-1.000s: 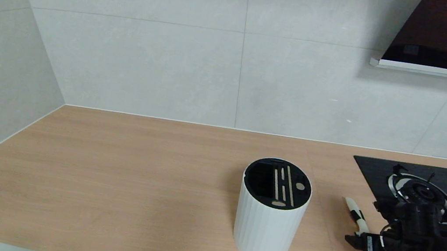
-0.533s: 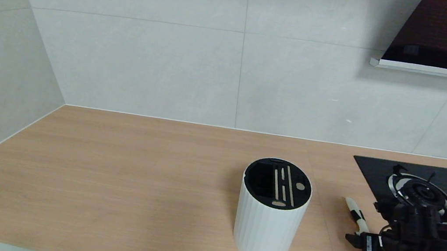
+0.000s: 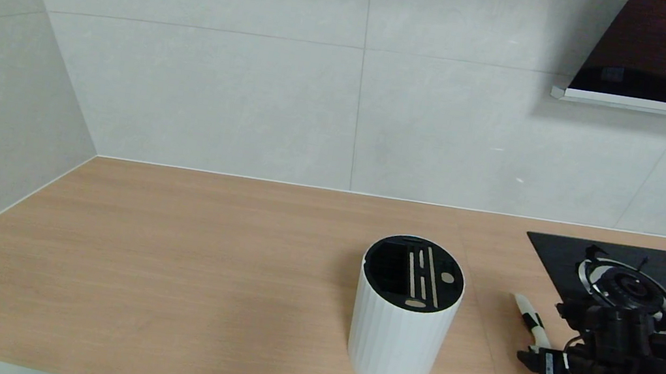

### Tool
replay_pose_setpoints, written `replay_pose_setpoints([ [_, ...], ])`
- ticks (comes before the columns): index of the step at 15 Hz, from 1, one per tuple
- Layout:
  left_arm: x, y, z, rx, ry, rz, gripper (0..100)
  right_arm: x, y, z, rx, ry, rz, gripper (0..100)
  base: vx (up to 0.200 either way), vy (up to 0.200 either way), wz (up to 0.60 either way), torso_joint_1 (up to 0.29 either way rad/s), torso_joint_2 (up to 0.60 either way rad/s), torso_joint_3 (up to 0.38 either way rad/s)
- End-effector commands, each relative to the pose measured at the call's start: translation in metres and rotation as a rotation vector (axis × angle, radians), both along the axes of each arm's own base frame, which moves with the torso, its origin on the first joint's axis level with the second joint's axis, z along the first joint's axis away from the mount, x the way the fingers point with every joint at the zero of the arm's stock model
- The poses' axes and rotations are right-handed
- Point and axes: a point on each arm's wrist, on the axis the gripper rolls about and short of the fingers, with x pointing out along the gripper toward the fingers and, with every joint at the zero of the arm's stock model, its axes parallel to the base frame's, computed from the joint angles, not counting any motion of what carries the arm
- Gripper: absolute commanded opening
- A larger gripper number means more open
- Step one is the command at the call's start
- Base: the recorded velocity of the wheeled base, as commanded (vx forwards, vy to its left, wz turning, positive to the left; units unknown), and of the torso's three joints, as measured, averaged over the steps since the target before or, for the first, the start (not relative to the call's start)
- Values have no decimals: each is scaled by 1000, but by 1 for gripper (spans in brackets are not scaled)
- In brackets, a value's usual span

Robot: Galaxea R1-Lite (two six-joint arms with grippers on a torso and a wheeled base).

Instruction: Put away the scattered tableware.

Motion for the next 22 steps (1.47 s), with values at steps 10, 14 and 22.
replay_pose_setpoints([
  [10, 0, 0, 0, 0, 0, 1, 100, 3, -1, -3, -26, -35, -27, 0, 0, 0, 0, 0, 0, 0],
  [14, 0, 0, 0, 1, -2, 1, 100, -16, 1, 46, 10, -163, 25, 0, 0, 0, 0, 0, 0, 0],
  [22, 1, -5, 97, 41, -86, -209, 100, -60, 31, 217, 48, -510, 144, 0, 0, 0, 0, 0, 0, 0],
])
